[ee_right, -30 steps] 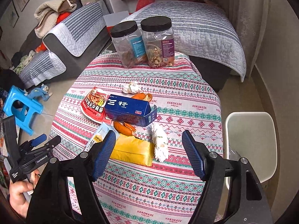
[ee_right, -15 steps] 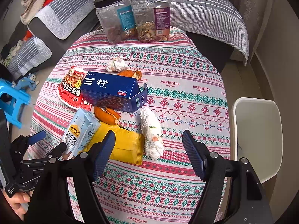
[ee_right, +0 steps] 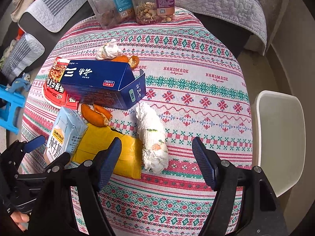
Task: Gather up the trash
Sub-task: 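Grasp milk carton with left tool while right tool grasps white tissue bundle, then lift and carry carton with left tool and tissue with right tool to bin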
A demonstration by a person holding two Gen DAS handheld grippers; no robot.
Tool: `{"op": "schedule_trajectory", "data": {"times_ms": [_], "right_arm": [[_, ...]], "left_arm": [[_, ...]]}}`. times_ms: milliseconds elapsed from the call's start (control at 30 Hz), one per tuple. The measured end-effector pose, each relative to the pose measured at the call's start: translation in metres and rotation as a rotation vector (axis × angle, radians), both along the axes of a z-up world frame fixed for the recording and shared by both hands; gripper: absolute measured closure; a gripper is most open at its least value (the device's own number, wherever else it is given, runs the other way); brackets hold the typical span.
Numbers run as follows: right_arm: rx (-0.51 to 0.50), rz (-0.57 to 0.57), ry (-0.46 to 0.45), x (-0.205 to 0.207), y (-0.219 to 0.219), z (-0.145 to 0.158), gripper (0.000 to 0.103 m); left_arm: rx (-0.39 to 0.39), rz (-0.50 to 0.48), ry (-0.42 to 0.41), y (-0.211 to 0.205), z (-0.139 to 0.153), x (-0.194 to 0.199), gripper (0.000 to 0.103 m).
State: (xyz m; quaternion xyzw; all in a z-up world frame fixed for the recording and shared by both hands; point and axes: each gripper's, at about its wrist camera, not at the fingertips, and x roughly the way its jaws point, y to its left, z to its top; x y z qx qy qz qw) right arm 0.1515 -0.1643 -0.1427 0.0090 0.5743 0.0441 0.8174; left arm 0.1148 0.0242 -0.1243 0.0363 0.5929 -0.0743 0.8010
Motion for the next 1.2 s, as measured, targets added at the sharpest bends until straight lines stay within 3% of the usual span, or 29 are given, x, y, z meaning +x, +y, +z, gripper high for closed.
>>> {"op": "schedule_trajectory", "data": {"times_ms": [267,467,533,667,733,867,1200], "right_arm": [[-0.024,-0.004,0.023,0.008,0.002,-0.015,0.034],[-0.040,-0.004,0.041,0.014,0.000,-0.027,0.042],[-0.051,-0.012,0.047,0.015,0.000,-0.031,0.046],[-0.032,-0.001,0.057,0.017,0.002,-0.038,0.059],[-0.027,0.009,0.054,0.018,0.004,-0.037,0.073],[-0.021,0.020,0.056,0.018,0.009,-0.037,0.076],[-0.011,0.038,0.034,0.008,0.014,-0.021,0.078]], "left_arm": [[0.005,-0.004,0.018,-0.005,-0.011,0.008,0.022],[0.026,-0.020,0.035,-0.013,-0.020,0.009,0.022],[0.016,-0.018,0.044,-0.013,-0.022,0.010,0.022],[-0.006,-0.017,0.051,-0.012,-0.022,0.014,0.033],[-0.011,-0.016,0.057,-0.013,-0.022,0.014,0.035],[-0.012,-0.032,0.050,-0.018,-0.020,0.014,0.041],[-0.029,-0.022,0.045,-0.022,-0.009,0.011,0.042]]}}
